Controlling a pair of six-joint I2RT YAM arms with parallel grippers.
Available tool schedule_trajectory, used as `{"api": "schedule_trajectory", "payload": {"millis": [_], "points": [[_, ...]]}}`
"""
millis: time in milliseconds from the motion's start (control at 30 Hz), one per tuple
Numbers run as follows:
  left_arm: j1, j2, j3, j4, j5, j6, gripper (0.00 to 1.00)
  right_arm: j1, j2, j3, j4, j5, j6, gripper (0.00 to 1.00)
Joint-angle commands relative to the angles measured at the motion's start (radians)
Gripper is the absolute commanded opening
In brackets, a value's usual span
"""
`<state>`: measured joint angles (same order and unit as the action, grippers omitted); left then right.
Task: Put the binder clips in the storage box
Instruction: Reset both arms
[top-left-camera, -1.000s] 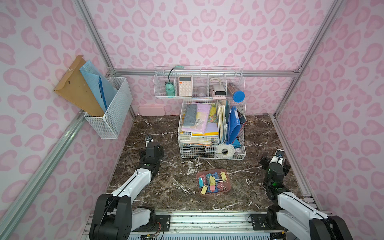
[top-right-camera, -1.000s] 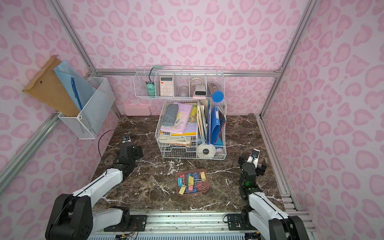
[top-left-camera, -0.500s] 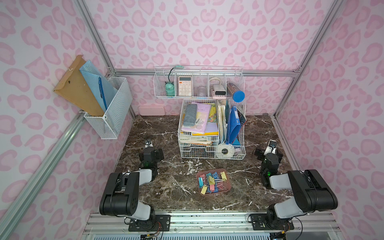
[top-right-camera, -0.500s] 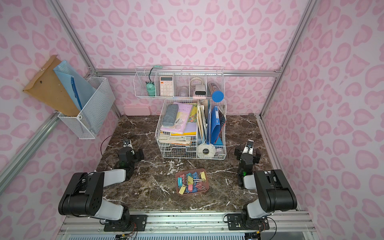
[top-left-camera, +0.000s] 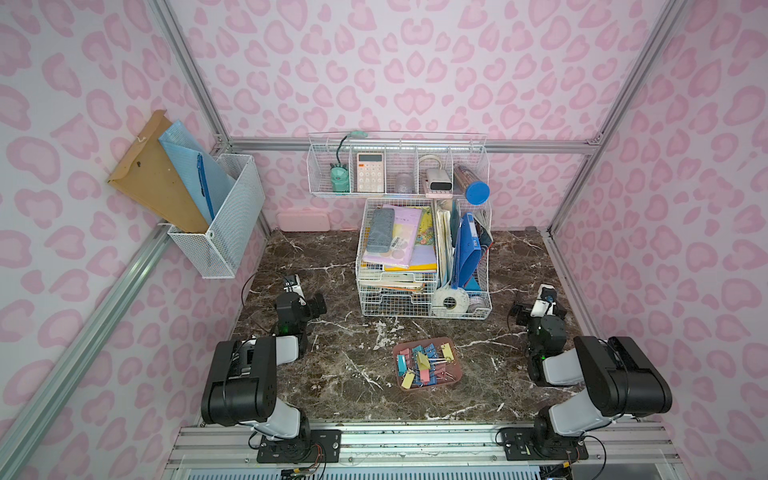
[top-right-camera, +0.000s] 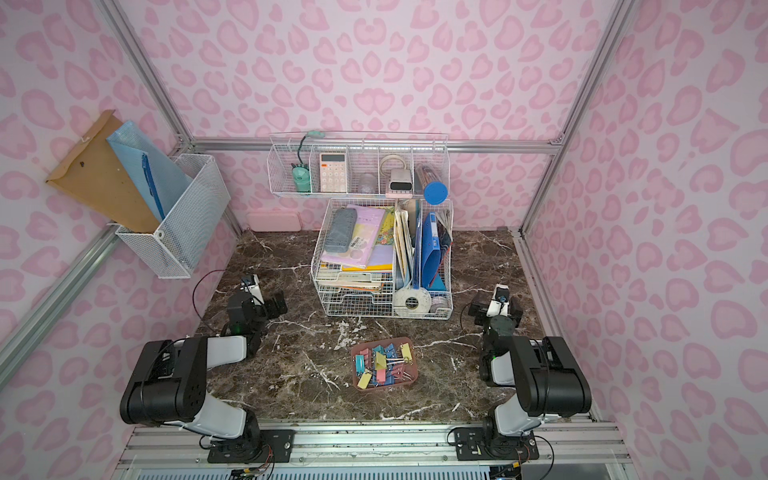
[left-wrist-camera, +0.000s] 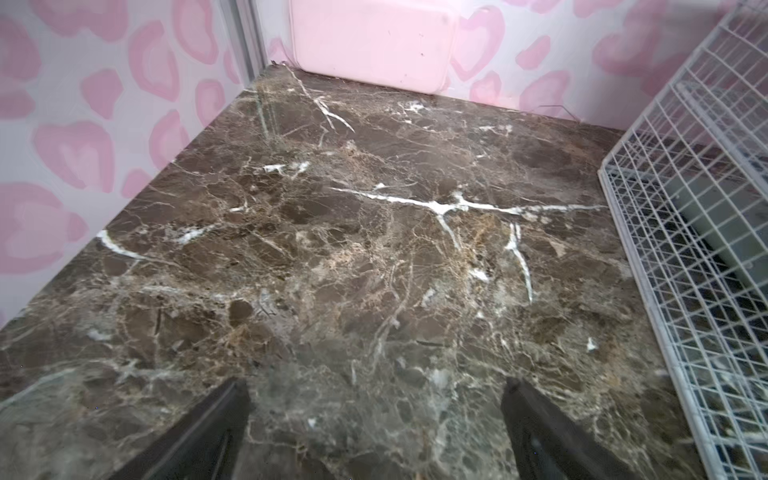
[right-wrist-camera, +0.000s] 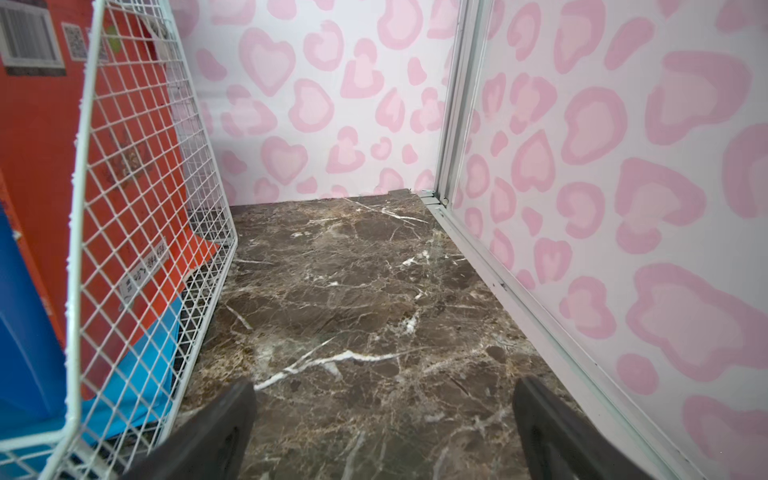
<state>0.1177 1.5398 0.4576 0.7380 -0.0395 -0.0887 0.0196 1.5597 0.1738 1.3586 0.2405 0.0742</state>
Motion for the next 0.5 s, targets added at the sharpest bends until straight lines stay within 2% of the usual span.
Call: {"api": "schedule_trajectory", "payload": {"millis": [0, 467], "points": [[0.001, -0.002, 0.004, -0.016, 0.007, -0.011, 0.99, 0.003, 0.0, 0.0, 0.047, 0.0, -0.005, 0.99], [0.001, -0.001, 0.005, -0.016, 0.007, -0.011, 1.0, 0.016, 0.002, 0.004, 0.046, 0.016, -0.017, 1.0]]}}
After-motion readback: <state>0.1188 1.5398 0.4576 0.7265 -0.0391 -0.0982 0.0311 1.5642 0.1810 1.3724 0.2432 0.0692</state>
